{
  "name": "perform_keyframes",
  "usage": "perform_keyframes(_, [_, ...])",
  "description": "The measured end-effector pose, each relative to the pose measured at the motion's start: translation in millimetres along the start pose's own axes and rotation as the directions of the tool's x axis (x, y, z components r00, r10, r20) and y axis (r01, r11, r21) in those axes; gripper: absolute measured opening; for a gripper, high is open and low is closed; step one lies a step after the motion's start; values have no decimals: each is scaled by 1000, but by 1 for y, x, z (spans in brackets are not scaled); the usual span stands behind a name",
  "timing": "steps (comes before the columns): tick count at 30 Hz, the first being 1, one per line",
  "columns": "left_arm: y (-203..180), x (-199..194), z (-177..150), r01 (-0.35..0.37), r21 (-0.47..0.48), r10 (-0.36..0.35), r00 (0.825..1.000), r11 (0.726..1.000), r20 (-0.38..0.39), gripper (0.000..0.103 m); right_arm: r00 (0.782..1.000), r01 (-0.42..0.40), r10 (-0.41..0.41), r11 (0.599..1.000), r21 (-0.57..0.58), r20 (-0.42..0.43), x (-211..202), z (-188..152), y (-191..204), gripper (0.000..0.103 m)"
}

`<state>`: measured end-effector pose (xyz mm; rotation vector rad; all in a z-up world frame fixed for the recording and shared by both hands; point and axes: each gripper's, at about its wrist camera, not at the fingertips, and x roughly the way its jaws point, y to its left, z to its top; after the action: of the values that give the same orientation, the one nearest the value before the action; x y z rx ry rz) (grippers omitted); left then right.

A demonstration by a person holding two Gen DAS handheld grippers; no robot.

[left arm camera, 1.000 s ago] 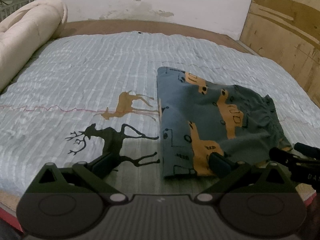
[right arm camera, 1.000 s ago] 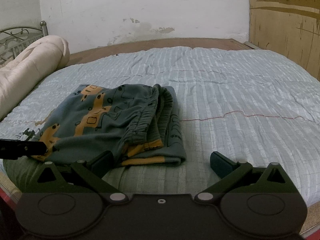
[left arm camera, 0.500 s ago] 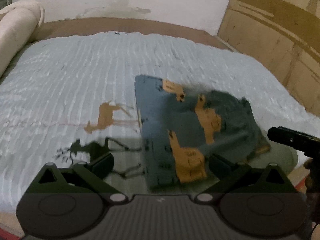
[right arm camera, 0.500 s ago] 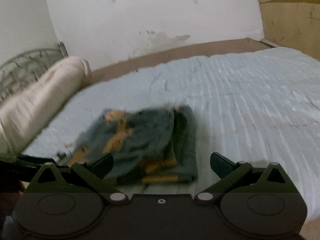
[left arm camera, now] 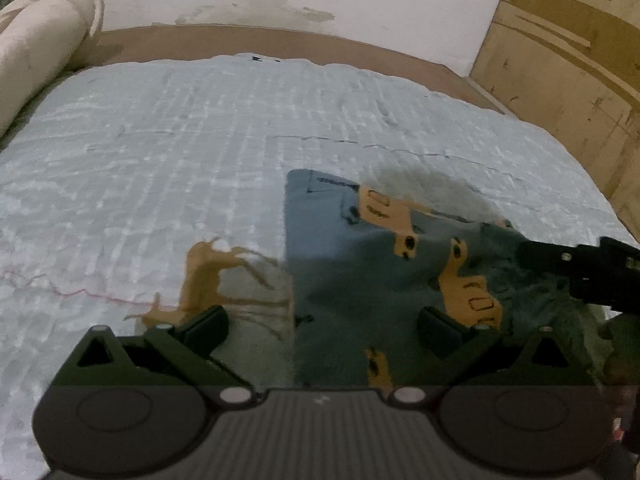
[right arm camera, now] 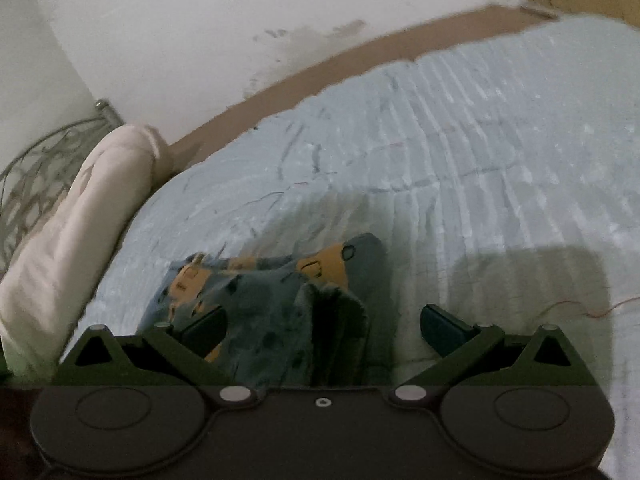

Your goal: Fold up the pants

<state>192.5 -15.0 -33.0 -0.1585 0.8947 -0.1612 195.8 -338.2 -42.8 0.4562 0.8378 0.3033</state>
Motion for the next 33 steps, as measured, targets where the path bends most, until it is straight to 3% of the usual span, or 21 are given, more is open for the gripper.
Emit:
perform_keyframes(8, [-7, 4, -2, 1, 21, -1, 1000, 1000, -6, 103, 1000, 3, -3, 999, -34, 17, 5, -13, -3, 102])
perform_keyframes(16, [-9, 2, 0, 11, 23, -11, 1000, 1000, -24, 103, 1000, -14, 14, 999, 31, 17, 1, -8, -6, 102])
perform_keyframes(28, [1, 2, 10, 64, -38, -65, 998, 997, -16, 102, 999, 28, -28, 999, 28, 15, -9, -9, -6, 67])
perform_keyframes(33, [5, 2, 9, 63, -58, -65, 998, 996, -27, 95, 1000, 11, -12, 999, 30, 13, -10, -11, -6, 56])
